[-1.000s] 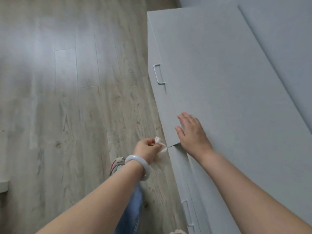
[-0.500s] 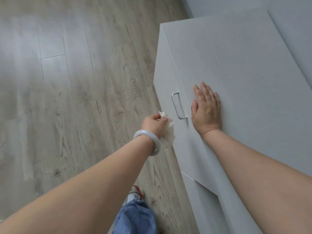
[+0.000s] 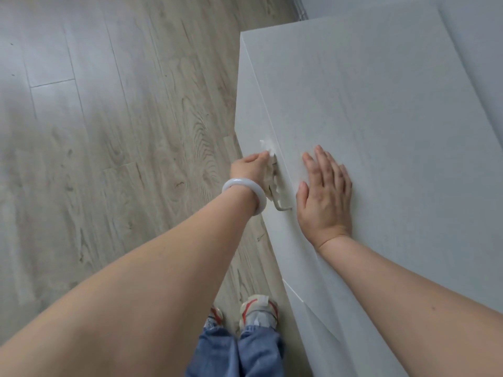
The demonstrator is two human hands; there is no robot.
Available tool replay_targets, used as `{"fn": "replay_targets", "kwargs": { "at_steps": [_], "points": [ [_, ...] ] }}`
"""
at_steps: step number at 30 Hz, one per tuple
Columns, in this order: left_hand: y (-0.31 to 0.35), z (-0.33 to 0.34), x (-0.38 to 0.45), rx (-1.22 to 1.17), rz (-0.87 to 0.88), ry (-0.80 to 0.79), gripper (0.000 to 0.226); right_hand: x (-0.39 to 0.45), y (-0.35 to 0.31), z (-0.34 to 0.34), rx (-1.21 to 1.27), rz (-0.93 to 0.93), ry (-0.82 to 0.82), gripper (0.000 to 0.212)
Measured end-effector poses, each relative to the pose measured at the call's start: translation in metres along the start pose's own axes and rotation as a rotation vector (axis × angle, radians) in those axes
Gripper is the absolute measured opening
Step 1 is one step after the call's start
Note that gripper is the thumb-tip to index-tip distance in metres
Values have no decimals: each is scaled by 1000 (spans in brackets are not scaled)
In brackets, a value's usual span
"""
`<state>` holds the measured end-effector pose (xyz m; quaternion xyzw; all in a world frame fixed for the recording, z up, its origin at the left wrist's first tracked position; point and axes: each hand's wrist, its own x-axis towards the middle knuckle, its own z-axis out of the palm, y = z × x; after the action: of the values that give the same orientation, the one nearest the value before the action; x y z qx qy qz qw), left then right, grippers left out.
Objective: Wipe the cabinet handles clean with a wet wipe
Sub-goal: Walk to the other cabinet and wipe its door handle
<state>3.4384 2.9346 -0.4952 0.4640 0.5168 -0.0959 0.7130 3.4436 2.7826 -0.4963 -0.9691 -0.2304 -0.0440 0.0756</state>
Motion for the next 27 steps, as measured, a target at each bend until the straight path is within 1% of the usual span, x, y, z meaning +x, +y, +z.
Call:
{"fn": "replay_targets", "kwargs": {
  "at_steps": [1, 6, 7, 10, 12, 15, 18, 20, 22, 24, 27],
  "points": [
    [1, 1, 0, -23, -33, 7, 11, -1, -1, 0, 1, -2, -2, 55],
    [-3, 4, 1, -87, -149, 107, 36, 0, -1, -2, -8, 6, -27, 56],
    [-2, 5, 2, -105, -166, 118, 38, -1, -1, -2, -7, 7, -24, 56],
    [8, 8, 2, -86, -227, 143, 35, 0, -2, -3, -1, 4, -13, 56],
    [10, 12, 0, -46, -186, 145, 25, 1, -2, -3, -3, 2, -13, 57],
    [-1, 15, -7, -106, -74, 133, 15, 0, -2, -2, -7, 2, -11, 57],
    [-18, 12, -12, -173, -23, 130, 21, 1, -2, -1, -5, 6, -14, 57],
    [-29, 12, -20, -230, -47, 147, 28, 1, -2, -1, 0, 9, -13, 57],
    [-37, 13, -28, -257, -106, 168, 27, 0, -2, -1, 2, 10, -12, 57],
    [-35, 13, -29, -240, -112, 168, 25, -1, -2, -1, 4, 8, -8, 57],
    [-12, 10, -16, -171, -56, 149, 26, 1, -3, -1, 10, 11, 2, 57]
  ]
}}
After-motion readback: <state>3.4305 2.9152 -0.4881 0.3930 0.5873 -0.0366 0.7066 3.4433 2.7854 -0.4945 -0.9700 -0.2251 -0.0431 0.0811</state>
